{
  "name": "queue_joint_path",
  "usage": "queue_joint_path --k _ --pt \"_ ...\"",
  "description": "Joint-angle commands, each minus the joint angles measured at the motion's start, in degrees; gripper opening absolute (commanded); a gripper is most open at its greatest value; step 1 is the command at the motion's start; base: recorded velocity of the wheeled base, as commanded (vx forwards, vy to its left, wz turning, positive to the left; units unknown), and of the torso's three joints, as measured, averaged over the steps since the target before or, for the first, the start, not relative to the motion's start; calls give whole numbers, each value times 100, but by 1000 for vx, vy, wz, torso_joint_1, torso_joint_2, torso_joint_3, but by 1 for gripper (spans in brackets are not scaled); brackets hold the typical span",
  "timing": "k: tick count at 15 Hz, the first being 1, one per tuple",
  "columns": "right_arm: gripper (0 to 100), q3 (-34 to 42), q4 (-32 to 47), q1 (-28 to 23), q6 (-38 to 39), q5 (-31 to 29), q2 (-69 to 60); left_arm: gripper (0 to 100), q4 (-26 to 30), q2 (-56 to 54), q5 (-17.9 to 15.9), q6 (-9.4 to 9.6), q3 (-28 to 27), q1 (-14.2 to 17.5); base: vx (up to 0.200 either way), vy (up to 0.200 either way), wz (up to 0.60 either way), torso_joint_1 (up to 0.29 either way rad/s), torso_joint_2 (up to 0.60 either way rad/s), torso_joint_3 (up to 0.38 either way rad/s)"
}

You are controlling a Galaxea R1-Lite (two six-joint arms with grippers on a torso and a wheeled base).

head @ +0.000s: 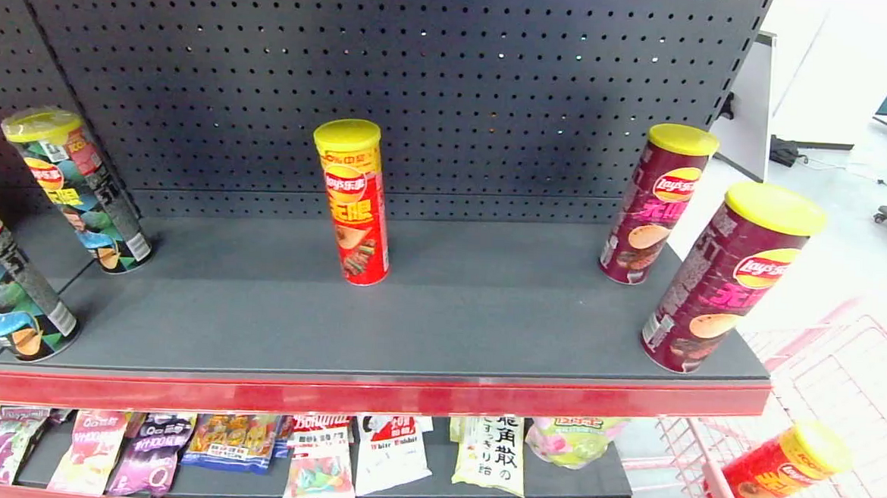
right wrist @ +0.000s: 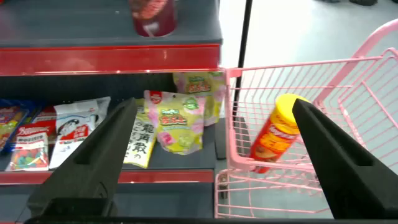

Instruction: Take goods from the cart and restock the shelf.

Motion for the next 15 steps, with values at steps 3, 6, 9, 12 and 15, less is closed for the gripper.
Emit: queue_joint_path --k 3,6,9,12,15 --pt "100 0 -1 0 0 1 -1 100 0 2 1 -5 0 4 0 -67 0 -1 -1 1" --pt "100 0 -1 0 0 -7 -1 100 0 2 1 -13 0 -5 0 0 -400 3 2 2" --pt "100 0 -1 0 0 -7 -1 100 0 2 1 -13 0 -5 0 0 -600 -1 1 -1" --pt "100 0 -1 0 9 -7 -1 100 0 2 1 -13 0 4 0 0 -600 1 1 2" --pt "100 0 -1 0 0 -7 -1 100 0 2 1 -22 0 -5 0 0 -200 -1 1 1"
